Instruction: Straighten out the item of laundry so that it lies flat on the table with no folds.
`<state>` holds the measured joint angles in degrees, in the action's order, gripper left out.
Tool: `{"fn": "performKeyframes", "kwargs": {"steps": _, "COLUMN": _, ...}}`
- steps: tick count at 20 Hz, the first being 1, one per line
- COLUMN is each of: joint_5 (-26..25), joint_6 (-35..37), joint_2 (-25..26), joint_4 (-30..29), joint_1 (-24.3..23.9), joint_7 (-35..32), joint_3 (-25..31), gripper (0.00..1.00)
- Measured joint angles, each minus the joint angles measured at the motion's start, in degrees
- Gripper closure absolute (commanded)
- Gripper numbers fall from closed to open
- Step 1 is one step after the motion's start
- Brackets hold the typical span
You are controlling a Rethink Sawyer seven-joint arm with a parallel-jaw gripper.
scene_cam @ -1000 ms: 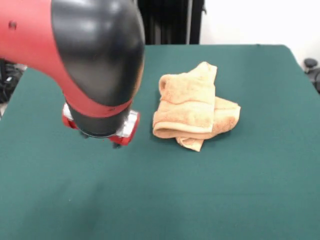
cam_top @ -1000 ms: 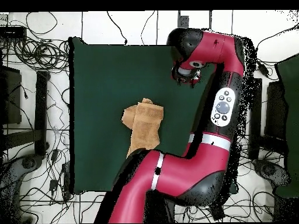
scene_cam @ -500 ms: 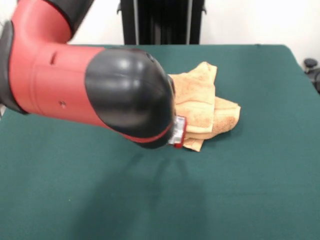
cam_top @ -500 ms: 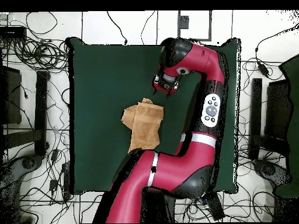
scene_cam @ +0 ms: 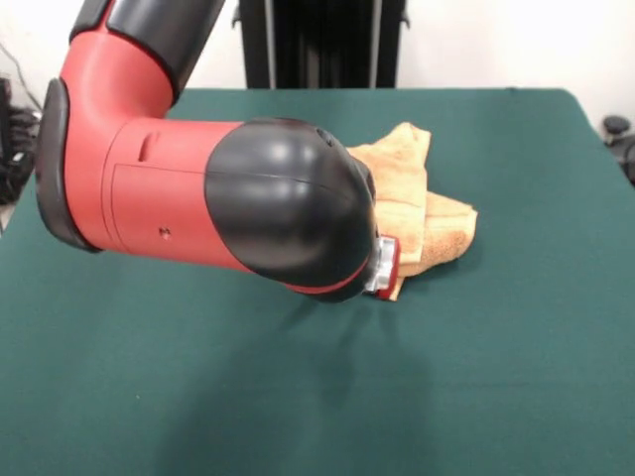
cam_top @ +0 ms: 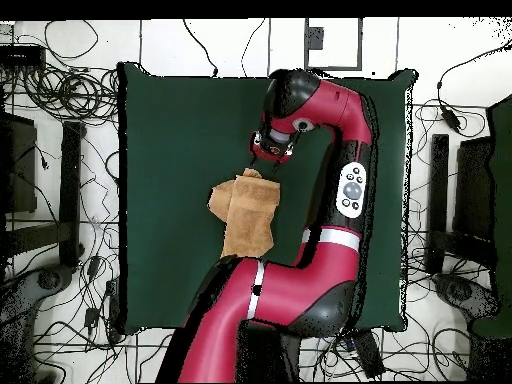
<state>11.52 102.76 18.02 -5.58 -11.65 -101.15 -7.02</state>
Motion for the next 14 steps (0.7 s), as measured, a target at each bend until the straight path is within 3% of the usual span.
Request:
{"fn": "performKeyframes", "kwargs": {"steps": 5, "joint_5": 2.30, "joint_6": 0.80, "joint_2": 1.34, "joint_4": -0.01, "joint_1": 0.02, "joint_7": 0.00, "joint_3": 0.01, "gripper": 0.00}}
{"fn": "performKeyframes", "kwargs": {"steps": 14, "joint_5": 6.80, "joint_6": 10.45, "joint_2": 3.50, "joint_4": -0.63, "joint_1": 0.01, "joint_7": 0.00, "joint_3": 0.01, "gripper": 0.00}}
